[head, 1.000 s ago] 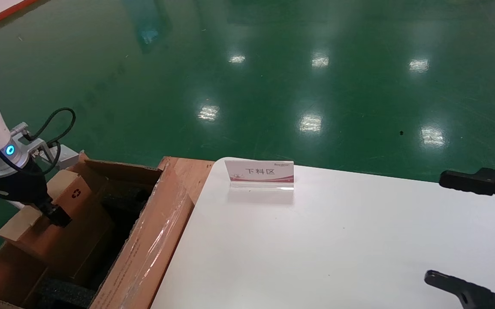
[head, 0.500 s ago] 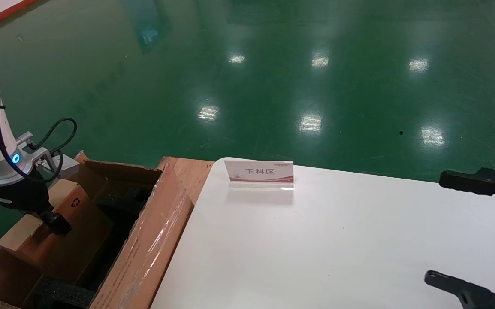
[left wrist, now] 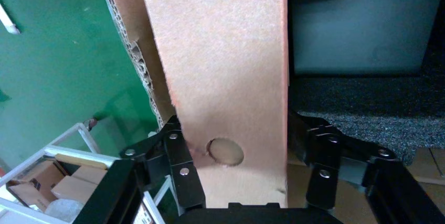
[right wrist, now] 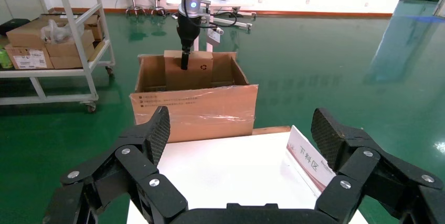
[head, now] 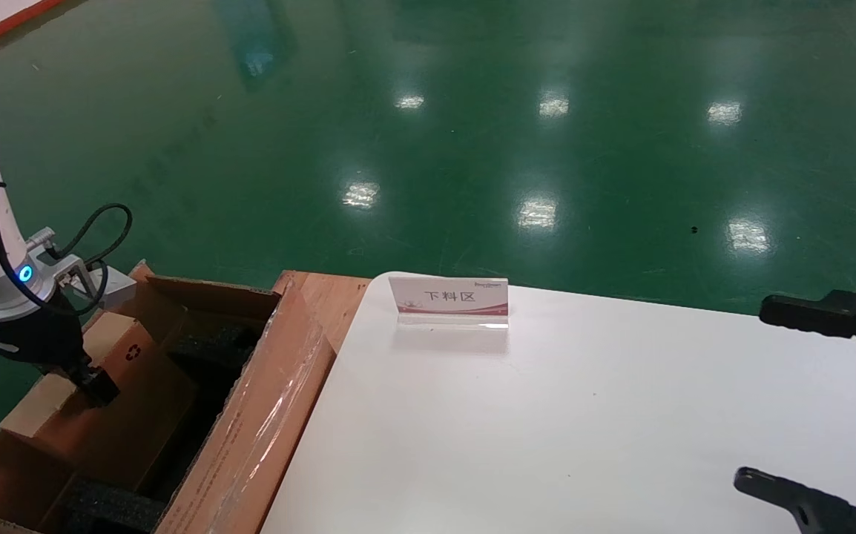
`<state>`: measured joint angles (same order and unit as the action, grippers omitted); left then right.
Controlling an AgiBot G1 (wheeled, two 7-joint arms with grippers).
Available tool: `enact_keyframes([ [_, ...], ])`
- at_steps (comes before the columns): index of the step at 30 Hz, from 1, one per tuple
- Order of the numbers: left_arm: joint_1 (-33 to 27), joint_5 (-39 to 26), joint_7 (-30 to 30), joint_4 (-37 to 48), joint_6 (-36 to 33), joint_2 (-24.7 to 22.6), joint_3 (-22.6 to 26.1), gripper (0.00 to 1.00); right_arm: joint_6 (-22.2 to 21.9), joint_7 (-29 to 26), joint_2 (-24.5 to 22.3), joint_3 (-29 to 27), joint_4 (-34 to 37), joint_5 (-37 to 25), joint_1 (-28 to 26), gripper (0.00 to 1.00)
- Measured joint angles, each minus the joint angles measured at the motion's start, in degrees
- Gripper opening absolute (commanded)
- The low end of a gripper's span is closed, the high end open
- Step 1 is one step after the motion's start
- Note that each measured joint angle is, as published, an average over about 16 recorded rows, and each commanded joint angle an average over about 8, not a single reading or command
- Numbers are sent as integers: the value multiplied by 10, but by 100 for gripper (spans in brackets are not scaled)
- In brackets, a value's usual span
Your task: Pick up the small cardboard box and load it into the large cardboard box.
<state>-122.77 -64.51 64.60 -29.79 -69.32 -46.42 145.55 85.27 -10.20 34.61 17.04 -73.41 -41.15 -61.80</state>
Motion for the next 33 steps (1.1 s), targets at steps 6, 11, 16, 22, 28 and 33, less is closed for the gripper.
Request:
enact_keyframes([
  [6,-1,-1,0,-1,0,0,0,100,0,0,0,0,0,0,0,100],
  [11,-5,-2,-4,-5,4,0,-1,100,0,0,0,0,0,0,0,100],
  [16,-25,-1,-19,-23,17,6,-8,100,0,0,0,0,0,0,0,100],
  [22,-77,0,-47,-79,43,28,-23,100,0,0,0,0,0,0,0,100],
  [28,-156,4,-76,-175,74,74,-45,100,0,0,0,0,0,0,0,100],
  [33,-215,6,-90,-259,94,114,-61,100,0,0,0,1,1,0,0,100],
])
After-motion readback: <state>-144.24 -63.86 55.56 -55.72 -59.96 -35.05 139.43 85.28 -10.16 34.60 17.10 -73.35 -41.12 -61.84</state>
